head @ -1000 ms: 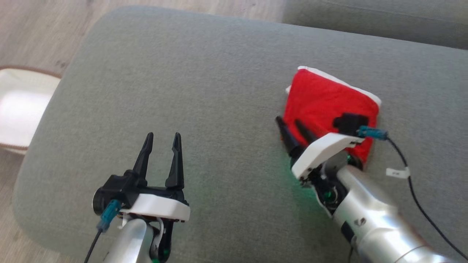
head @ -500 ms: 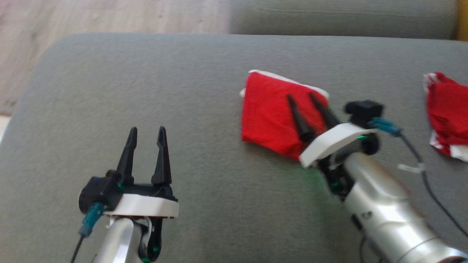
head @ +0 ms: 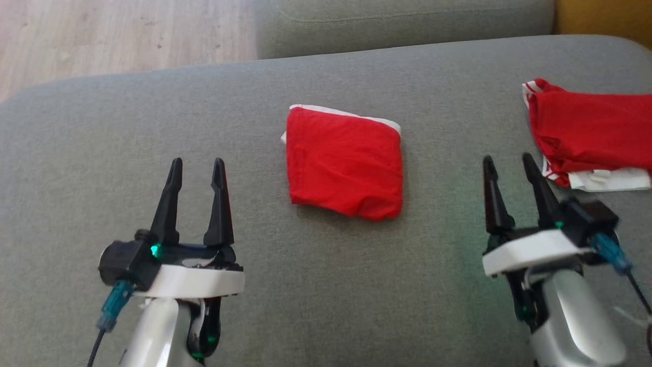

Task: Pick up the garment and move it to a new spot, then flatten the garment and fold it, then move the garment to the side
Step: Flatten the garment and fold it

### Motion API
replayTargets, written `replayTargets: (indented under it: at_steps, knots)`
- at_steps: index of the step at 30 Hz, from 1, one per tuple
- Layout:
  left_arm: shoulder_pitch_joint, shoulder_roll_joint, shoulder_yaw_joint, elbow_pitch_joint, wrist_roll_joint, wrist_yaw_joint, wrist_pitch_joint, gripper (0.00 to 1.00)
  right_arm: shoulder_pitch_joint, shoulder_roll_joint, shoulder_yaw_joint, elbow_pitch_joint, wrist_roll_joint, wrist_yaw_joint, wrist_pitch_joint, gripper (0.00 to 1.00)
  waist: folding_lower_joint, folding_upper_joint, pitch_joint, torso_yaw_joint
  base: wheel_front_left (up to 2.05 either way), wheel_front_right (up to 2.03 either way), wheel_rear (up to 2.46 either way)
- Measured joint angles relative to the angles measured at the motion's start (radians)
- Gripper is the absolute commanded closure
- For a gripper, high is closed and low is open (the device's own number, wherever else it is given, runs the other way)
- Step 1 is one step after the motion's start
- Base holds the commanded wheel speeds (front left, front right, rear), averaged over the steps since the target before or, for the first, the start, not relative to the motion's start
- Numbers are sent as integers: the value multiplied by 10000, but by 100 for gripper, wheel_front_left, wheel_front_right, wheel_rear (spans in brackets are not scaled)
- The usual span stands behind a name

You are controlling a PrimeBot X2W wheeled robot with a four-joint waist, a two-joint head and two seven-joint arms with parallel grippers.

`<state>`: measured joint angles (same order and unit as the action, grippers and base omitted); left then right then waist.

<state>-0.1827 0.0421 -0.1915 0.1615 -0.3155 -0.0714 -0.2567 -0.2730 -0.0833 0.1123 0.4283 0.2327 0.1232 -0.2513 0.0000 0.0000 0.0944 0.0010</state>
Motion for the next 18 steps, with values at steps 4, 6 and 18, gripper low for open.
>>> replayTargets:
  at_steps: [4,6,18]
  knots:
    - [49,-2,-8,86,23,-2,0,0,599,221,-510,-635,-286,0,0,0,0,0,42,-145,0,0,0]
    - [108,0,-6,157,29,-2,0,0,696,226,-577,-859,-351,0,0,0,0,0,89,-182,0,0,0]
    - [-172,0,-399,194,-8,-88,0,0,437,257,-107,-1561,-627,0,441,100,1,0,774,448,0,0,0]
